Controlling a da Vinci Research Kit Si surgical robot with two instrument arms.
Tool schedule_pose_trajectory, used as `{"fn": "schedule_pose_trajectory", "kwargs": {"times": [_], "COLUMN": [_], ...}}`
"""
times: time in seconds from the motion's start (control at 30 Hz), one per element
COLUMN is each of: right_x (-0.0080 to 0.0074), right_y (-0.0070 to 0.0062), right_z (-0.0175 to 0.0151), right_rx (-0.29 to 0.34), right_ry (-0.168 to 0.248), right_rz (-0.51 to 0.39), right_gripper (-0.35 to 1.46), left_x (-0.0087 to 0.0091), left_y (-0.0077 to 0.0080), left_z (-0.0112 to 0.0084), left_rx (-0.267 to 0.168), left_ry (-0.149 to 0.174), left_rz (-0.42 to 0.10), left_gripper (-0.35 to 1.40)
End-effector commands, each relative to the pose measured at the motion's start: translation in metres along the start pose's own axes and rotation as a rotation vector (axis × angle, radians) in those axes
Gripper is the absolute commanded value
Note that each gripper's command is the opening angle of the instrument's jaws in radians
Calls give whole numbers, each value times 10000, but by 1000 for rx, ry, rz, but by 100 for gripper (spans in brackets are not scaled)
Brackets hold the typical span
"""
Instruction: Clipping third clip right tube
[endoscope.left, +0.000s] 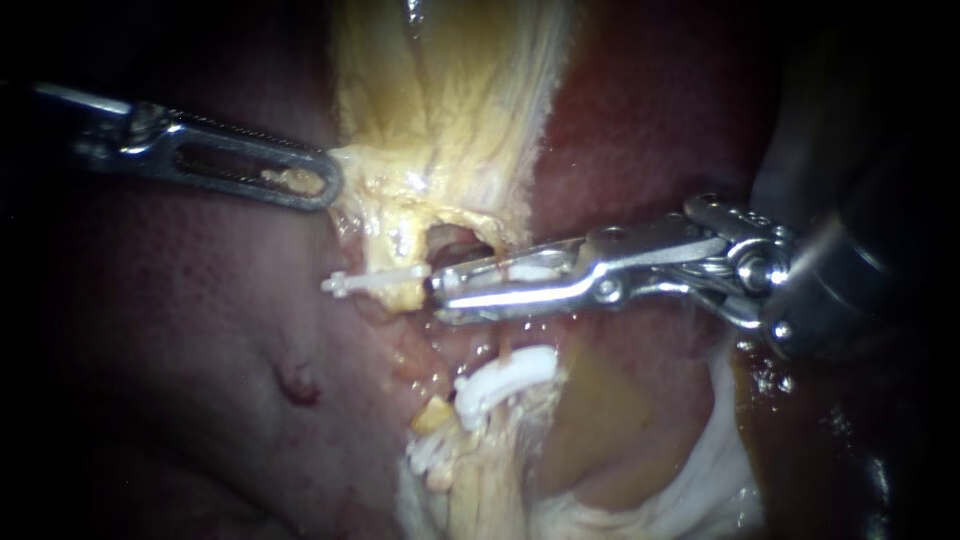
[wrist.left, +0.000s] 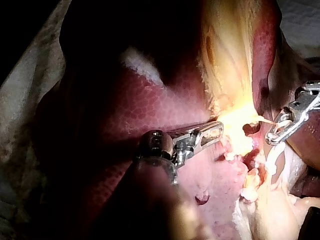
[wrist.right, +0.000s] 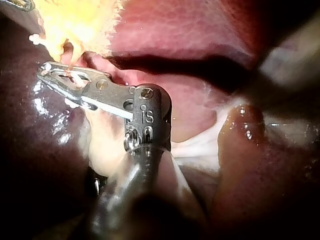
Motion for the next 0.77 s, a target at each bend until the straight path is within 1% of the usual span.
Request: {"fn": "schedule_pose_trajectory", "kwargs": {"times": [0.03, 0.2, 0.23, 0.3, 0.33, 0.77], "right_x": [0, -7, -8, -10, -11, -12], "right_y": [0, 3, 3, 4, 4, 6], "right_z": [-1, -4, -4, -4, -4, -8], "right_rx": [-7, -21, -13, 24, 21, 22], "right_ry": [-1, -3, -8, -38, -49, -49], "right_rz": [13, 45, 44, 52, 53, 53], "right_gripper": [-34, -35, -35, -35, -35, -35], "left_x": [0, 0, 0, 0, 0, 0], "left_y": [0, 0, 0, 0, 0, 1], "left_z": [0, 0, 0, 0, 0, 0], "left_rx": [0, 0, 0, 0, 0, 0], "left_ry": [0, 0, 0, 0, 0, 0], "left_rz": [0, 0, 0, 0, 0, 0], "left_gripper": [-35, -35, -35, -35, -35, -35]}}
